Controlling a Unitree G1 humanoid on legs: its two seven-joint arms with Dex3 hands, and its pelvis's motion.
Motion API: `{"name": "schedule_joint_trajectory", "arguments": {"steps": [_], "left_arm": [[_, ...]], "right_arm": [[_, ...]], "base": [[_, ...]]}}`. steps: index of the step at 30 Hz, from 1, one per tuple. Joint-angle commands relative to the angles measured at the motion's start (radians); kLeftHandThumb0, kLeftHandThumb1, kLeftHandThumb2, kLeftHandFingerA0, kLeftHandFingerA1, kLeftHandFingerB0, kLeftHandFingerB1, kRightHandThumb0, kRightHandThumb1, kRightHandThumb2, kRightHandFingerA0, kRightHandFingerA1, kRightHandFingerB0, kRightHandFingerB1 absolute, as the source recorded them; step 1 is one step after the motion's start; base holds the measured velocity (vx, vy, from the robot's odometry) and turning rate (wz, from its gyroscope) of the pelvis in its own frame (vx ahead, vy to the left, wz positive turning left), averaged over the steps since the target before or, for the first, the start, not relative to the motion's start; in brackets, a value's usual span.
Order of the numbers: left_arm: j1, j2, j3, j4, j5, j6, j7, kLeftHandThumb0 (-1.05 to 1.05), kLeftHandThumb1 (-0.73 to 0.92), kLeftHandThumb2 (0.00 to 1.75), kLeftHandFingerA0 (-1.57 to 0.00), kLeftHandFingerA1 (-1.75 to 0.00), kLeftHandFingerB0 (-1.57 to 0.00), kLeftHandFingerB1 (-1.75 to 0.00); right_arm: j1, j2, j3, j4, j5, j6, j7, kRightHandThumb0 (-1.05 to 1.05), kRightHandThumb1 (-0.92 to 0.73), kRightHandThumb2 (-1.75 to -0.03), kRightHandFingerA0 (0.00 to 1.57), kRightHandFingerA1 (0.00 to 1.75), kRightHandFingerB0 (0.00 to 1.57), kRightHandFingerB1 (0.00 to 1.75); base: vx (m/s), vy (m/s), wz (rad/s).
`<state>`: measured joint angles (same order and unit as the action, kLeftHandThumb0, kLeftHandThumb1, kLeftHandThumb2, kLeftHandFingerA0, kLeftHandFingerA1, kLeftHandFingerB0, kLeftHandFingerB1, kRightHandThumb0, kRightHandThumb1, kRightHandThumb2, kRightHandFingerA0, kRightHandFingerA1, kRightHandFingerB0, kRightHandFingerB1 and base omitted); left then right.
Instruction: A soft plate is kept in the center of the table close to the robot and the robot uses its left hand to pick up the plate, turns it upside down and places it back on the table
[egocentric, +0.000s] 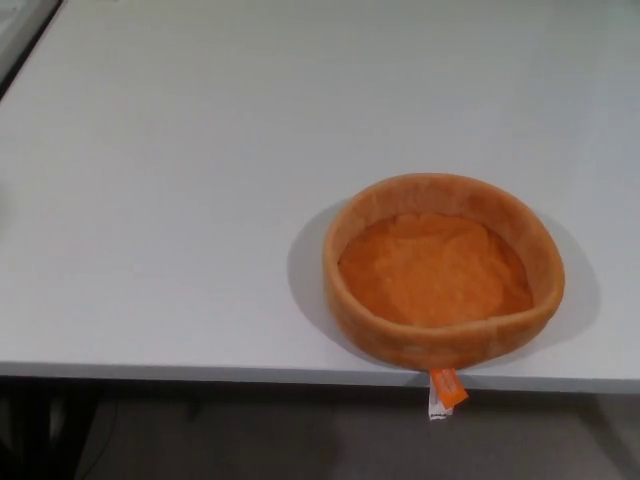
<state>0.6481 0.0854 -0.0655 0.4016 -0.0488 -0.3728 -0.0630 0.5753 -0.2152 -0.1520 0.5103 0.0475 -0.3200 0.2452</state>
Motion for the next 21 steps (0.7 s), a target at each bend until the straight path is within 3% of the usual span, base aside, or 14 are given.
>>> {"name": "schedule_joint_trajectory", "arguments": {"steps": [1,3,4,6,7,8,12,13,14,15,16,19,20,21], "left_arm": [[0.125,-0.049,-0.019,-0.157,-0.186,-0.373,-0.177,-0.23,0.39,0.87,-0.91,-1.75,-0.70,-1.75],[0.118,-0.050,-0.017,-0.150,-0.188,-0.388,-0.182,-0.25,0.39,0.89,-0.90,-1.75,-0.73,-1.75],[0.116,-0.051,-0.017,-0.146,-0.194,-0.390,-0.189,-0.24,0.39,0.88,-0.91,-1.75,-0.71,-1.75],[0.120,-0.052,-0.017,-0.150,-0.195,-0.388,-0.192,-0.25,0.38,0.89,-0.91,-1.75,-0.71,-1.75],[0.123,-0.056,-0.017,-0.157,-0.186,-0.396,-0.182,-0.26,0.38,0.88,-0.91,-1.75,-0.72,-1.75],[0.127,-0.058,-0.014,-0.162,-0.178,-0.405,-0.173,-0.28,0.38,0.88,-0.91,-1.75,-0.71,-1.75],[0.147,-0.083,0.024,-0.201,-0.133,-0.519,-0.112,-0.35,0.47,0.79,-0.80,-1.75,-0.62,-1.75],[0.154,-0.092,0.039,-0.225,-0.133,-0.556,-0.099,-0.55,0.40,0.91,-1.06,-1.34,-0.90,-1.25],[0.163,-0.094,0.042,-0.248,-0.139,-0.554,-0.096,-0.52,0.60,0.62,-0.72,-1.75,-0.59,-1.57],[0.174,-0.096,0.045,-0.275,-0.146,-0.545,-0.094,-0.52,0.60,0.62,-0.72,-1.75,-0.59,-1.57],[0.186,-0.095,0.046,-0.322,-0.165,-0.544,-0.096,-0.59,0.62,0.64,-0.72,-1.63,-0.65,-1.35],[0.203,-0.077,0.083,-0.447,-0.146,-0.562,-0.081,-0.63,0.69,0.61,-0.67,-1.26,-0.70,-0.90],[0.204,-0.074,0.085,-0.460,-0.151,-0.559,-0.086,-0.63,0.69,0.61,-0.67,-1.26,-0.70,-0.90],[0.193,-0.064,0.096,-0.504,-0.159,-0.569,-0.088,-0.65,0.68,0.60,-0.65,-0.94,-0.67,-0.59]], "right_arm": [[0.080,-0.056,-0.078,-0.099,0.189,-0.349,0.221,-0.70,-0.78,-0.64,0.61,0.40,0.33,0.32],[0.081,-0.055,-0.080,-0.103,0.182,-0.356,0.218,-0.68,-0.78,-0.65,0.61,0.40,0.33,0.32],[0.085,-0.054,-0.081,-0.107,0.181,-0.357,0.215,-0.68,-0.63,-0.98,0.54,0.56,0.25,0.47],[0.084,-0.049,-0.087,-0.095,0.193,-0.364,0.229,-0.69,-0.77,-0.65,0.62,0.41,0.33,0.32],[0.082,-0.047,-0.091,-0.090,0.205,-0.365,0.241,-0.69,-0.77,-0.65,0.62,0.40,0.33,0.32],[0.083,-0.046,-0.092,-0.088,0.204,-0.372,0.244,-0.69,-0.63,-0.99,0.52,0.55,0.24,0.47],[0.112,-0.041,-0.089,-0.149,0.204,-0.341,0.242,-0.69,-0.62,-0.97,0.52,0.56,0.26,0.47],[0.108,-0.042,-0.090,-0.145,0.198,-0.357,0.241,-0.69,-0.78,-0.64,0.60,0.42,0.33,0.32],[0.106,-0.043,-0.090,-0.140,0.191,-0.364,0.237,-0.69,-0.64,-0.98,0.52,0.56,0.26,0.47],[0.103,-0.044,-0.091,-0.134,0.182,-0.371,0.232,-0.69,-0.64,-0.98,0.52,0.56,0.26,0.47],[0.098,-0.049,-0.092,-0.124,0.174,-0.375,0.230,-0.68,-0.79,-0.65,0.61,0.41,0.32,0.32],[0.086,-0.038,-0.098,-0.109,0.228,-0.364,0.273,-0.68,-0.76,-0.64,0.61,0.41,0.35,0.32],[0.083,-0.036,-0.100,-0.105,0.234,-0.368,0.278,-0.68,-0.76,-0.64,0.61,0.41,0.35,0.32],[0.092,-0.040,-0.099,-0.116,0.216,-0.369,0.267,-0.70,-0.63,-0.98,0.52,0.55,0.26,0.47]], "base": [[0.00,0.000,0.00],[0.00,0.000,0.00],[0.00,0.000,0.00],[0.00,0.000,0.00],[0.00,0.000,0.00],[0.00,0.000,0.00],[0.00,0.000,0.00],[0.00,0.000,0.00],[0.00,0.000,0.00],[0.00,0.000,0.00],[0.00,0.000,0.00],[0.00,0.000,0.00],[0.00,0.000,0.00],[0.00,0.000,0.00]]}}
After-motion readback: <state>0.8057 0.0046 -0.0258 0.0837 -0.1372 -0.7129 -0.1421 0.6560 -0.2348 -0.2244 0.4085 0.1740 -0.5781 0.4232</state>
